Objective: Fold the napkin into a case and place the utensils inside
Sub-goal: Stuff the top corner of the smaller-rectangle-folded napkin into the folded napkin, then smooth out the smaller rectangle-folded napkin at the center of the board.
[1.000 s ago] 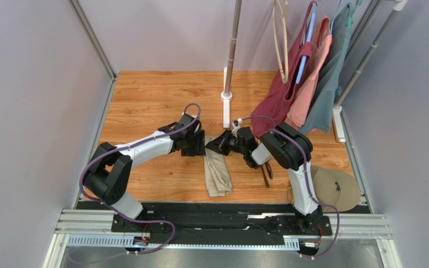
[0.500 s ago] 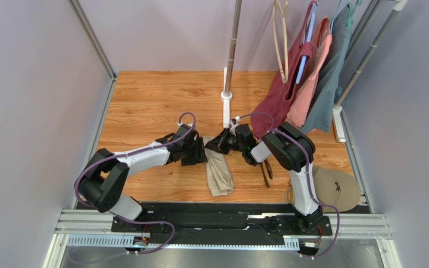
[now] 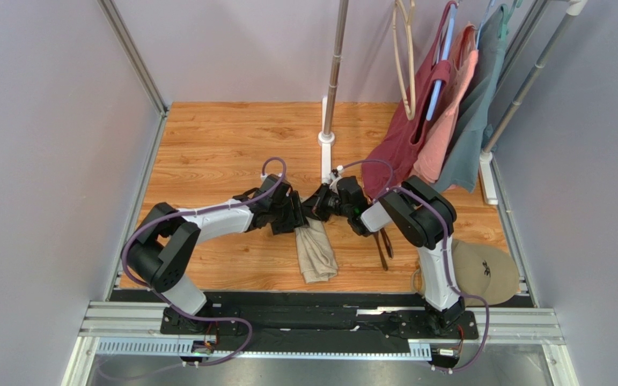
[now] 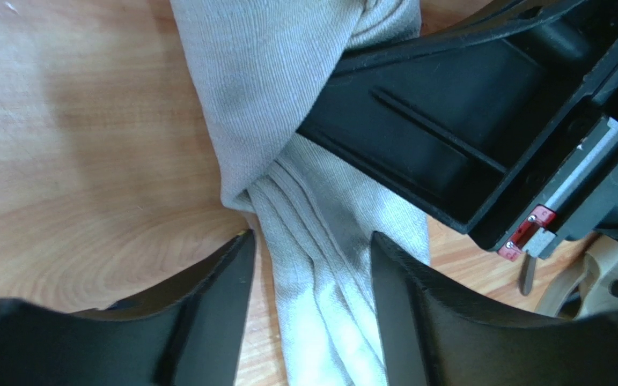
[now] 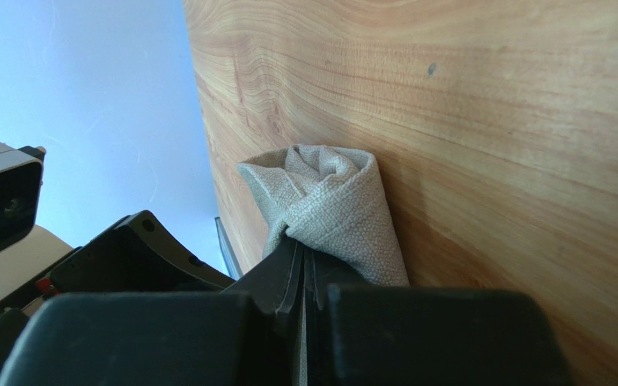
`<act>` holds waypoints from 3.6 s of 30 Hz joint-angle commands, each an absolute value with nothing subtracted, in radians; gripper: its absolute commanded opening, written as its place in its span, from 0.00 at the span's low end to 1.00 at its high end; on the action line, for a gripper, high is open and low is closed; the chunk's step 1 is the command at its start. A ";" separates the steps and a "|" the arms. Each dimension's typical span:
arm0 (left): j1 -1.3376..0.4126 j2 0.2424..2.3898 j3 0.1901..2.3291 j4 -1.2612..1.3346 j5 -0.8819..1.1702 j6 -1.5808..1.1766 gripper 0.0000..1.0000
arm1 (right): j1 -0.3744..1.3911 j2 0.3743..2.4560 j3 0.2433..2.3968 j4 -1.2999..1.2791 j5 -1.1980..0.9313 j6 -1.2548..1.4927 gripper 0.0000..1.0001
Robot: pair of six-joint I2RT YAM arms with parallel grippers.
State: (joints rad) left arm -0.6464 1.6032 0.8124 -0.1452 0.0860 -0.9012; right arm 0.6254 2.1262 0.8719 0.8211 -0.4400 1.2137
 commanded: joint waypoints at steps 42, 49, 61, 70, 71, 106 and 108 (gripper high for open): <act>-0.637 1.647 0.744 -0.005 0.127 -1.005 0.00 | 1.029 1.525 1.017 -0.528 0.093 0.253 0.56; -0.632 1.647 0.761 -0.008 0.130 -1.005 0.00 | 1.065 1.624 1.069 -0.546 0.104 0.239 0.59; -0.621 1.644 0.756 -0.009 0.152 -1.014 0.01 | 1.134 1.716 1.088 -0.551 0.193 0.235 0.59; -0.614 1.563 0.701 -0.034 0.163 -0.980 0.49 | 1.134 1.703 1.072 -0.538 0.242 0.245 0.26; -0.614 1.533 0.692 -0.040 0.167 -0.979 0.55 | 1.132 1.700 1.074 -0.537 0.233 0.244 0.22; -0.732 1.425 0.426 0.169 0.264 -1.157 0.05 | 1.011 1.556 1.052 -0.486 -0.092 0.503 0.00; -0.739 1.422 0.426 0.169 0.258 -1.160 0.05 | 1.008 1.572 1.046 -0.466 -0.097 0.523 0.00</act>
